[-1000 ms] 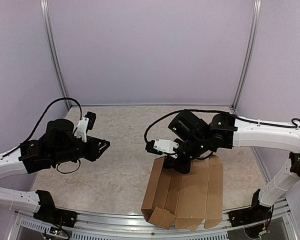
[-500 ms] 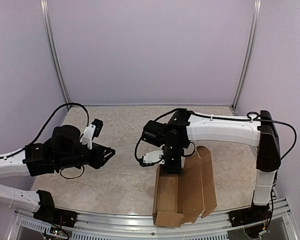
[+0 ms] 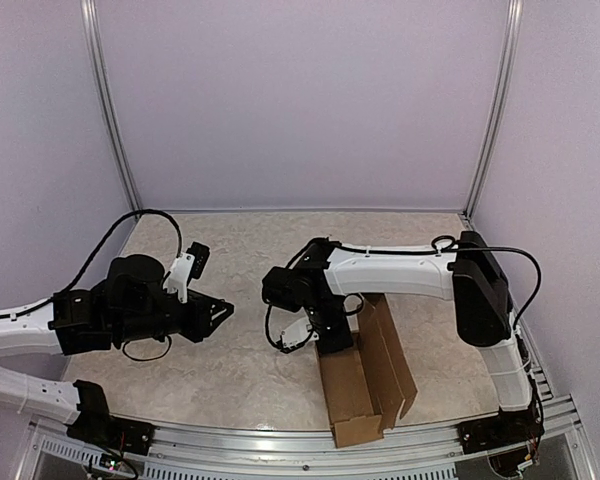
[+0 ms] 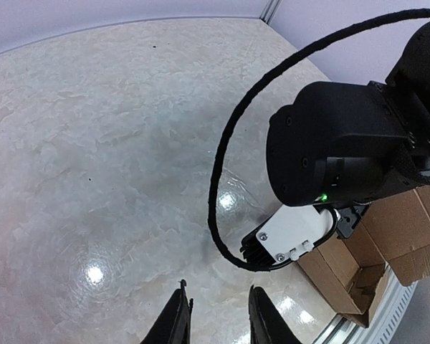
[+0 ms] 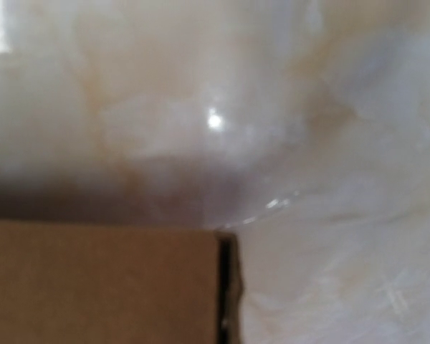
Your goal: Fold the paper box
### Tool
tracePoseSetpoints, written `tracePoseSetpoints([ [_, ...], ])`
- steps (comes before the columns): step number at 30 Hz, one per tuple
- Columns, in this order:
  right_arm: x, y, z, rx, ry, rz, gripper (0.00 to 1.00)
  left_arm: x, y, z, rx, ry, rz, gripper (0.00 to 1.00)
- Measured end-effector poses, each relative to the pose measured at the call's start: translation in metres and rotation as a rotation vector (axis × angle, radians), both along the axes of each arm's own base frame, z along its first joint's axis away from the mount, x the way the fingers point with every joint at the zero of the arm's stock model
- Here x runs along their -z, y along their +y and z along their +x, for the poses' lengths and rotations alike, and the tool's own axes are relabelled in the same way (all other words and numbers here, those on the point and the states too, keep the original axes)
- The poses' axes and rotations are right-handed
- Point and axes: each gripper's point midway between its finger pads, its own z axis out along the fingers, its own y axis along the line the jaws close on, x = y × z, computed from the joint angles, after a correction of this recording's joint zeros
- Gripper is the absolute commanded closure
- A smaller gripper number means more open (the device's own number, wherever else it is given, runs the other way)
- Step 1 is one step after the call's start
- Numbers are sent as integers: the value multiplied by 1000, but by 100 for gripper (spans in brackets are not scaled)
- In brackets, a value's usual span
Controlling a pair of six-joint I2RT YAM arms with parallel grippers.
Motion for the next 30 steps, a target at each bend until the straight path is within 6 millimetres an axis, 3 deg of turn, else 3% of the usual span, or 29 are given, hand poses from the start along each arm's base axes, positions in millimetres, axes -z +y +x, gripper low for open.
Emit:
tracePoseSetpoints([
  [2, 0, 1, 3, -16, -10, -8, 75, 1, 1, 0, -1, 0, 1, 73],
  [8, -4, 4, 8, -46, -28, -6, 55, 2, 1, 0, -4, 0, 5, 73],
  [17, -10, 13, 10, -52, -42, 47, 49, 7, 1, 2, -7, 3, 22, 64],
  [22, -46, 22, 6, -24, -69, 201, 42, 12, 0, 3, -5, 8, 42, 55],
  [30, -135, 15, -4, 89, -190, 540, 34, 12, -6, 7, 22, -19, 87, 38],
])
